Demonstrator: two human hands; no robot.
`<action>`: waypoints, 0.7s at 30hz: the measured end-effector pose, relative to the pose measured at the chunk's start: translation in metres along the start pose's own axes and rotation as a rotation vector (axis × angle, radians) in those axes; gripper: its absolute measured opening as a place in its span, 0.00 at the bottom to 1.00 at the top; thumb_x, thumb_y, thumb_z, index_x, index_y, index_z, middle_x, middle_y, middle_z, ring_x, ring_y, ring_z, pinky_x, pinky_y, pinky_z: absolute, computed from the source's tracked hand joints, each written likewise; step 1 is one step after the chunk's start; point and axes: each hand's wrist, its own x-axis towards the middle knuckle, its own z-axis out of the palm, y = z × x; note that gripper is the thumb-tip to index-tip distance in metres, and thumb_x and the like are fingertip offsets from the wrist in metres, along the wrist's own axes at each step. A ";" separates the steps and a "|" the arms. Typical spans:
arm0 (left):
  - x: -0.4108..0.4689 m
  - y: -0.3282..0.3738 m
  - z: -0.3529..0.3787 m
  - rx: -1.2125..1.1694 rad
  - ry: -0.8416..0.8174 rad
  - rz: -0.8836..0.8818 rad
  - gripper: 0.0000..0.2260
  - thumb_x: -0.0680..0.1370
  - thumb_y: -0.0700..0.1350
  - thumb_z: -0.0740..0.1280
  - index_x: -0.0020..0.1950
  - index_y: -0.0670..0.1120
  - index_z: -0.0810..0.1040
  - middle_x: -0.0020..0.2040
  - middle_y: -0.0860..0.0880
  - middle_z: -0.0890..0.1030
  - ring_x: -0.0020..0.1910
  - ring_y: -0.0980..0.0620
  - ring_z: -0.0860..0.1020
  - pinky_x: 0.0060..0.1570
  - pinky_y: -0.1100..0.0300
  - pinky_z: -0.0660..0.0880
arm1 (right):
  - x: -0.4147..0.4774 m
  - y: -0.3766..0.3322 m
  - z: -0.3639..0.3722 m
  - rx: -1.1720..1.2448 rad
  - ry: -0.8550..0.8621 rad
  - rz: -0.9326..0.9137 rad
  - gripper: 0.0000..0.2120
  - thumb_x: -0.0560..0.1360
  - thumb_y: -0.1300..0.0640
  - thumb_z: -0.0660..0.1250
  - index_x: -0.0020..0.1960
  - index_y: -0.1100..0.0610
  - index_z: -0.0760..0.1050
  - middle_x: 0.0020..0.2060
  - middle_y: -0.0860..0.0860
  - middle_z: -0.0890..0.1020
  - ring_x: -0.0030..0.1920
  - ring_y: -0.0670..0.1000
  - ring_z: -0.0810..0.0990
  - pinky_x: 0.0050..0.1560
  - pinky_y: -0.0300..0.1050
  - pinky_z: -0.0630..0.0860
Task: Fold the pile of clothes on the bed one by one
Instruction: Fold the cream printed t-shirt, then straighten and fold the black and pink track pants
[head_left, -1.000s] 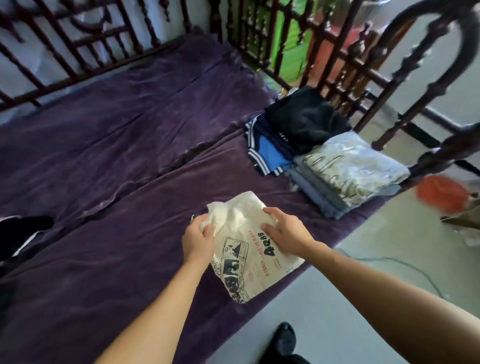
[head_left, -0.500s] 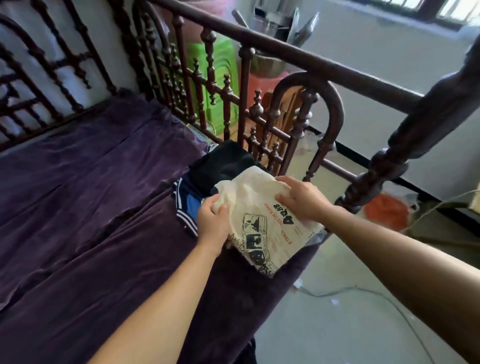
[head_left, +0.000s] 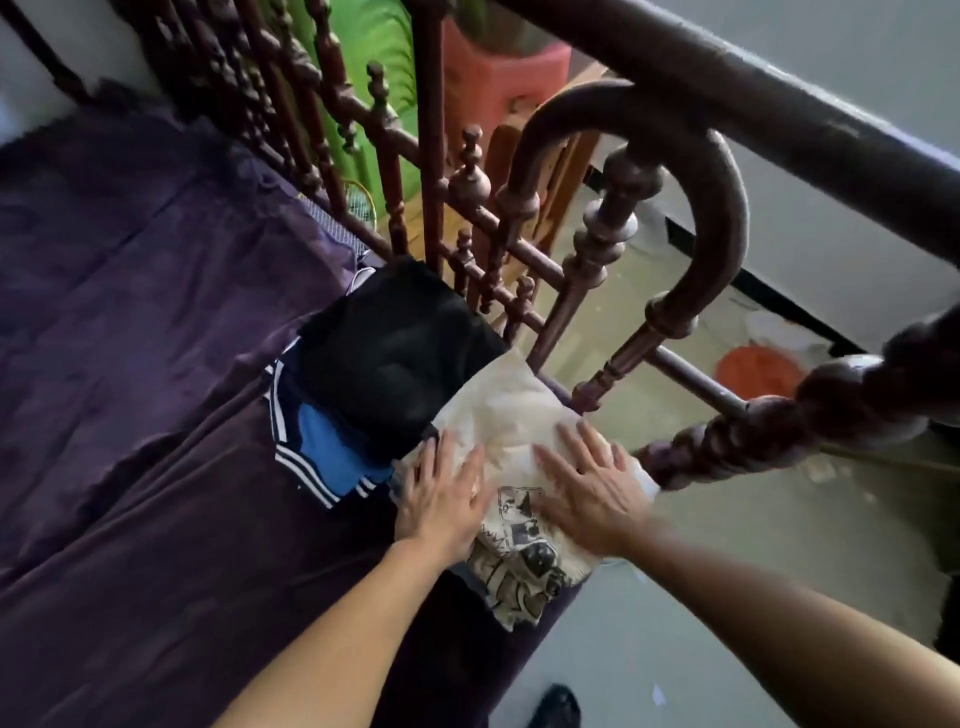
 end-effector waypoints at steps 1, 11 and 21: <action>0.002 -0.004 0.011 0.001 -0.048 -0.009 0.26 0.80 0.64 0.44 0.77 0.61 0.44 0.78 0.49 0.38 0.77 0.47 0.39 0.73 0.44 0.44 | 0.000 0.001 0.013 -0.004 -0.009 0.007 0.38 0.70 0.24 0.35 0.76 0.37 0.36 0.77 0.49 0.36 0.76 0.54 0.32 0.74 0.62 0.41; 0.006 0.007 0.027 0.039 -0.154 -0.108 0.26 0.81 0.60 0.46 0.77 0.60 0.40 0.78 0.51 0.35 0.77 0.46 0.38 0.73 0.43 0.42 | 0.015 0.017 0.051 -0.037 -0.032 -0.052 0.36 0.71 0.26 0.29 0.74 0.39 0.28 0.74 0.50 0.28 0.73 0.54 0.25 0.73 0.64 0.42; -0.150 0.061 -0.006 -0.104 -0.042 -0.563 0.14 0.80 0.50 0.56 0.63 0.50 0.73 0.61 0.48 0.75 0.59 0.46 0.74 0.57 0.52 0.71 | -0.008 0.024 -0.042 -0.161 -0.084 -0.321 0.16 0.79 0.48 0.55 0.61 0.54 0.73 0.60 0.55 0.77 0.57 0.56 0.77 0.56 0.51 0.75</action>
